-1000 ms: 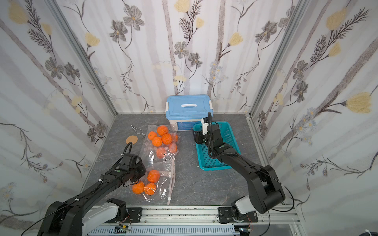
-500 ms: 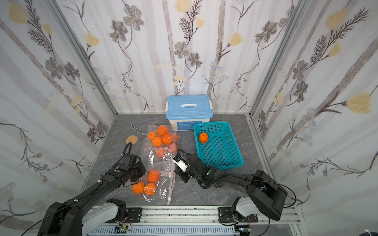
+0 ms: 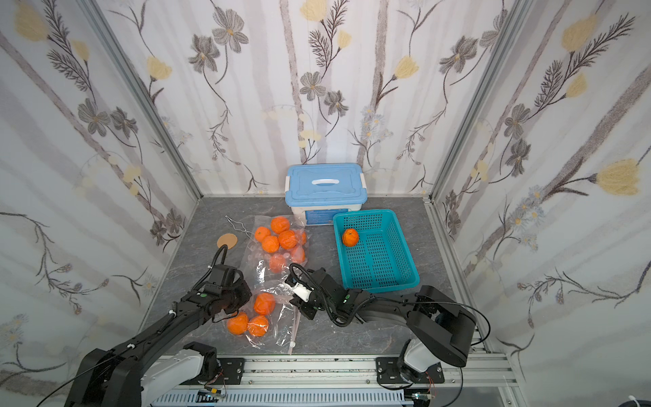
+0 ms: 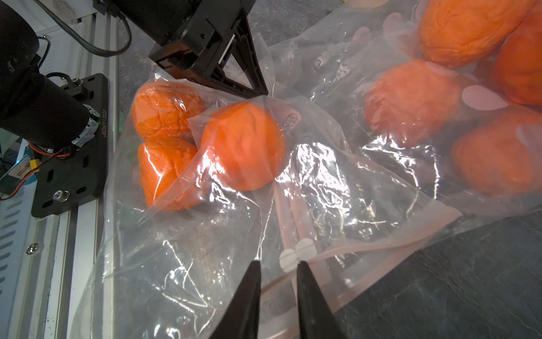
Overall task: Open the zip-top bag and take out the orange
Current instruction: Pick up the orange from the zipper food storage bag.
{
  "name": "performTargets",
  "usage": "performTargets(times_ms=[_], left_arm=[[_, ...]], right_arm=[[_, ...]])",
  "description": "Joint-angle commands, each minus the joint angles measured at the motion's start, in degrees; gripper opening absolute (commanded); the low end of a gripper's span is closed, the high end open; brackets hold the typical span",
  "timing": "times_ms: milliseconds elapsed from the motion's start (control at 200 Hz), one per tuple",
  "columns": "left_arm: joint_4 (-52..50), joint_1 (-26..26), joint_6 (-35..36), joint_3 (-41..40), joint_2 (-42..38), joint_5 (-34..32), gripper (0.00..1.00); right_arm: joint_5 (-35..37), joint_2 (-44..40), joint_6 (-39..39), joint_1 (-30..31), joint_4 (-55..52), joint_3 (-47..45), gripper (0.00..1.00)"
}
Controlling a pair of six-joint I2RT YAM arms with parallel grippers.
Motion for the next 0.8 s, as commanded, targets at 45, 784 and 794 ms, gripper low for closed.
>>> performTargets(times_ms=[45, 784, 794], left_arm=[[0.4, 0.0, 0.0, -0.2, 0.0, -0.8, 0.0], [1.9, 0.1, 0.1, -1.7, 1.3, -0.5, 0.0], [1.9, 0.1, 0.1, -1.7, 1.4, -0.4, 0.0]], right_arm=[[2.6, -2.5, -1.7, -1.3, 3.1, -3.2, 0.23], [-1.2, 7.0, -3.5, 1.3, 4.3, 3.7, 0.22], [-1.5, 7.1, -3.5, 1.4, 4.6, 3.8, 0.22]])
